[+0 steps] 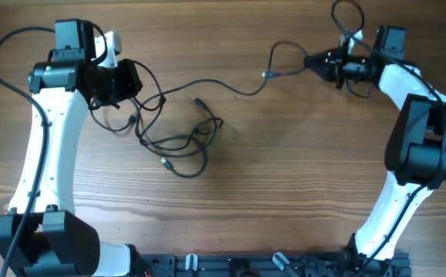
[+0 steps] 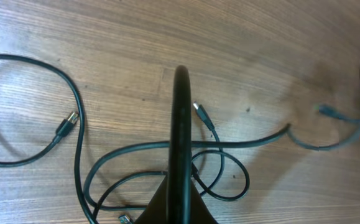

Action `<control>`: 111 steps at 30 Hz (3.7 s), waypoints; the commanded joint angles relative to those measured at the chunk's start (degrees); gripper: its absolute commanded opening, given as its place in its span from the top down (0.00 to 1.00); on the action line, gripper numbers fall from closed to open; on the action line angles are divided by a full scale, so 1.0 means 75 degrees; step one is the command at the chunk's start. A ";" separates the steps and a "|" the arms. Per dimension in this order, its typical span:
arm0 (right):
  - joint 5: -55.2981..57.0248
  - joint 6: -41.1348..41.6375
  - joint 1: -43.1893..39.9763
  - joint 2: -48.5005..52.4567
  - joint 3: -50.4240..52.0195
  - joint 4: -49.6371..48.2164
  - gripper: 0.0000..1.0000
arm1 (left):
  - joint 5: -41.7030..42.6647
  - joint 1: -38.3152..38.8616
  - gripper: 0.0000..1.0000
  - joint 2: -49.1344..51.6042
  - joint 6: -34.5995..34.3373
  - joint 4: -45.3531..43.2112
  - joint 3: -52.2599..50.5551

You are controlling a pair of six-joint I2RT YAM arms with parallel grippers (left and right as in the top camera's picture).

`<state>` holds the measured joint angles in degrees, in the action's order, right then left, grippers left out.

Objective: Untangle cables

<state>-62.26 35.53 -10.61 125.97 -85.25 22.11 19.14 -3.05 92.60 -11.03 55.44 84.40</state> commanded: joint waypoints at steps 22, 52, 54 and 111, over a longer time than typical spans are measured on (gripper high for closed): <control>0.5141 -0.3614 -0.1212 -0.4581 -0.0667 0.4674 0.21 | 0.0125 0.0029 0.96 0.0044 -0.0184 -0.0111 0.0096; 0.5152 0.4130 0.6085 -0.2352 -0.0938 0.1545 0.39 | 0.0125 0.0029 0.96 0.0044 -0.0187 -0.0099 0.0093; 0.6161 0.5173 0.6464 -0.2337 -0.0930 0.2043 0.39 | 0.0122 0.0029 0.96 0.0044 -0.0187 -0.0102 0.0090; 0.2975 -0.0475 0.3261 -0.5409 -0.0953 0.2404 0.96 | 0.1699 0.1728 0.47 0.0895 0.2250 0.0495 0.0090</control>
<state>-41.50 34.30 14.02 83.59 -91.61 38.54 30.09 7.46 96.79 1.21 57.93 84.40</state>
